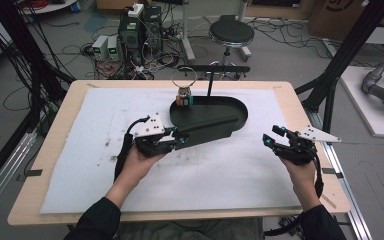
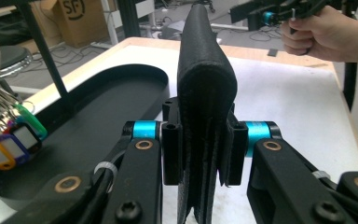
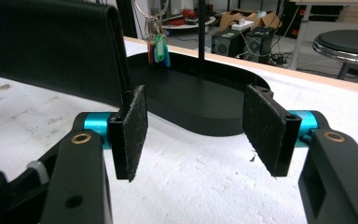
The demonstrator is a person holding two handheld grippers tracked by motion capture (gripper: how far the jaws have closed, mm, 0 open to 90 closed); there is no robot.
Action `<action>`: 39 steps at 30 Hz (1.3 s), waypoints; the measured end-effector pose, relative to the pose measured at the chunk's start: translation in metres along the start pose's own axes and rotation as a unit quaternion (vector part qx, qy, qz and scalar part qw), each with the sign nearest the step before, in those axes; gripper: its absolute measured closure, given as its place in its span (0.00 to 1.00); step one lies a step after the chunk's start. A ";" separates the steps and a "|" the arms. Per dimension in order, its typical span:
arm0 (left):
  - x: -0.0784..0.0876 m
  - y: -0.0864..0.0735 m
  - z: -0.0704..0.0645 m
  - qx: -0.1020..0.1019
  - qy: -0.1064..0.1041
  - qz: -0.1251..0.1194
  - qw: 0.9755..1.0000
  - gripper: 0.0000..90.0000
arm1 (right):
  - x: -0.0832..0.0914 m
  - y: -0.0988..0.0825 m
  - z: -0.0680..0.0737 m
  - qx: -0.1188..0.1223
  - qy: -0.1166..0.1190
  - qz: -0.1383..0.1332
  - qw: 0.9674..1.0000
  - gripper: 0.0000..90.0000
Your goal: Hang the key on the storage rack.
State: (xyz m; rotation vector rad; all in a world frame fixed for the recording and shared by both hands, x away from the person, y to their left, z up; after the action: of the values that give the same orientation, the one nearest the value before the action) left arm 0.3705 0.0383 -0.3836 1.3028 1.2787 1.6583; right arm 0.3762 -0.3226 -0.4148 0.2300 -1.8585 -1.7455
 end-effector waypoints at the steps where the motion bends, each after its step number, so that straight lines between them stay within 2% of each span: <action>1: -0.001 0.001 0.001 0.000 0.002 0.000 1.000 0.83 | 0.000 0.000 0.000 0.000 -0.001 0.001 1.000 0.46; 10: -0.008 0.012 0.018 -0.005 0.032 -0.007 0.999 0.83 | 0.000 0.000 -0.002 -0.002 -0.005 0.002 1.000 0.46; 25: -0.018 0.017 0.039 -0.006 0.046 -0.024 0.999 0.83 | 0.000 0.000 -0.002 0.000 -0.008 0.000 1.000 0.46; 39: -0.027 0.010 0.063 0.001 0.064 -0.036 0.997 0.83 | -0.001 0.000 -0.003 -0.001 -0.008 -0.002 1.000 0.46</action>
State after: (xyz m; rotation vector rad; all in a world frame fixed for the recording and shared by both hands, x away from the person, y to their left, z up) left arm 0.4387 0.0290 -0.3807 1.1541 1.3859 1.7132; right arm 0.3789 -0.3244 -0.4148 0.2191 -1.8697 -1.7566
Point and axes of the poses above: each handheld gripper's, and its own axes: x roughly backward along the jaws, y roughly out of its top, z roughly to its left, the point moved 6 cm from there along -x, roughly forward along the jaws, and after that the axes turned 9 degrees about -y, right-handed, at the moved point
